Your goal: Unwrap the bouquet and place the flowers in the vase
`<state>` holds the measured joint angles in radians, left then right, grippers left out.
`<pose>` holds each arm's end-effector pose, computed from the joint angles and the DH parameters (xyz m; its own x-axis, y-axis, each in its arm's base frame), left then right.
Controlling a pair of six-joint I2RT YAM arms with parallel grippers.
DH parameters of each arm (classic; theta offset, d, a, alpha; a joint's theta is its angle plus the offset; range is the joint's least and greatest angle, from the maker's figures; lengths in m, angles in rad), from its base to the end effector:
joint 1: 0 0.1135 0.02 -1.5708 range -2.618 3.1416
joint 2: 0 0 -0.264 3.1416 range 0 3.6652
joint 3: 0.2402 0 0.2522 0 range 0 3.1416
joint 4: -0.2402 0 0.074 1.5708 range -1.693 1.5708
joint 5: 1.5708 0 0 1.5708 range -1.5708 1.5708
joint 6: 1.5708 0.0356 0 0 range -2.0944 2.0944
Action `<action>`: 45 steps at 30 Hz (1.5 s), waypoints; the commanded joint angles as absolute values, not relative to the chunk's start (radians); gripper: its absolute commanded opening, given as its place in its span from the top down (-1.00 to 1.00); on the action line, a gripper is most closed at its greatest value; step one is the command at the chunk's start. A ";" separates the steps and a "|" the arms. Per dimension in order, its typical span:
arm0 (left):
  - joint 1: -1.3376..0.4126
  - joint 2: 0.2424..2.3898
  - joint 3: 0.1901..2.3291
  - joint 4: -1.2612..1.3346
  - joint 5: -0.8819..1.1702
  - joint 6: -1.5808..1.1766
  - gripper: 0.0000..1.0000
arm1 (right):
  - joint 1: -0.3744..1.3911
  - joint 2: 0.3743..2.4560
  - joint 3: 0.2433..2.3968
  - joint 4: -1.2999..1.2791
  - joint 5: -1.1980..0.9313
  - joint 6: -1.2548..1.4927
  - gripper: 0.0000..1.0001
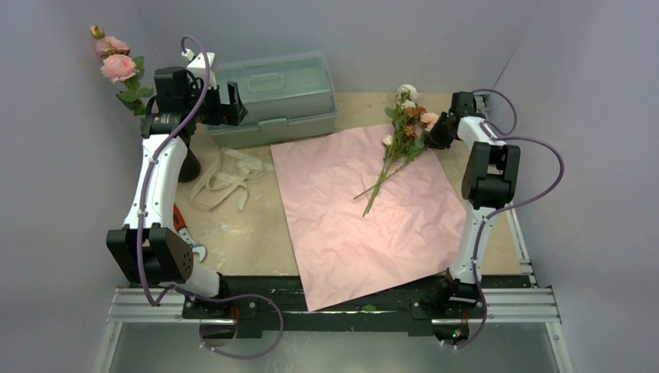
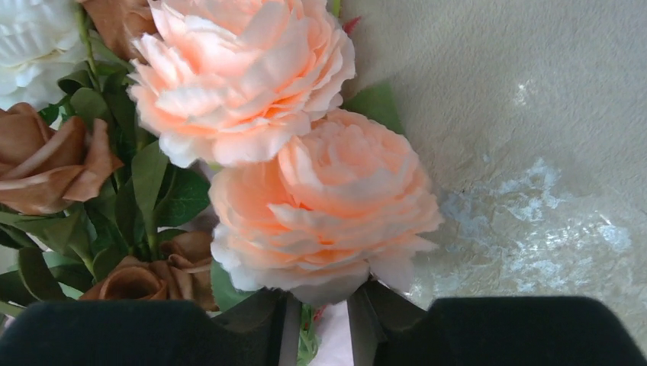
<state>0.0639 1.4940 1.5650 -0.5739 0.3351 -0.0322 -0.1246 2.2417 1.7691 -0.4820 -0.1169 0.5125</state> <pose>0.3342 0.0097 0.4021 -0.4880 -0.0617 -0.8706 0.2117 0.9594 -0.1866 0.4894 -0.0571 0.1730 -0.6780 0.5757 -0.4570 0.4464 0.8164 0.3663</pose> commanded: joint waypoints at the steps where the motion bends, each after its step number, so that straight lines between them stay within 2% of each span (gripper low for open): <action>1: 0.058 1.503 1.613 -0.572 0.327 -0.017 -1.00 | -0.125 2.235 1.818 -0.464 -0.089 0.531 0.49; 10: 0.057 1.512 1.627 -0.573 0.339 -0.005 -1.00 | -0.136 2.110 1.795 -0.474 -0.141 0.549 1.00; 22: 0.057 1.503 1.645 -0.543 0.397 -0.028 -1.00 | -0.140 1.795 1.696 -0.392 -0.257 0.459 1.00; 30: 0.057 1.499 1.680 -0.488 0.673 -0.071 -0.97 | -0.117 1.593 1.587 -0.178 -0.641 0.414 1.00; 33: 0.057 1.490 1.664 -0.402 0.876 -0.148 -0.93 | -0.064 1.536 1.573 -0.137 -0.681 0.407 1.00; 37: 0.039 1.452 1.554 -0.100 1.038 -0.399 -0.80 | 0.006 1.494 1.555 -0.076 -0.753 0.429 1.00; 39: 0.011 1.450 1.520 0.026 1.079 -0.486 -0.70 | 0.050 1.477 1.540 -0.030 -0.799 0.458 1.00; 41: -0.058 1.461 1.530 0.034 1.097 -0.498 -0.62 | 0.085 1.464 1.526 0.009 -0.821 0.486 1.00; 45: -0.159 1.486 1.526 0.081 1.088 -0.568 -0.58 | 0.154 1.446 1.507 0.071 -0.830 0.523 1.00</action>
<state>-0.0753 1.4860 1.5333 -0.0914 1.0088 -0.4301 0.1104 1.4826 1.5230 -0.0544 -0.7704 0.4728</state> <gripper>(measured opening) 0.800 0.023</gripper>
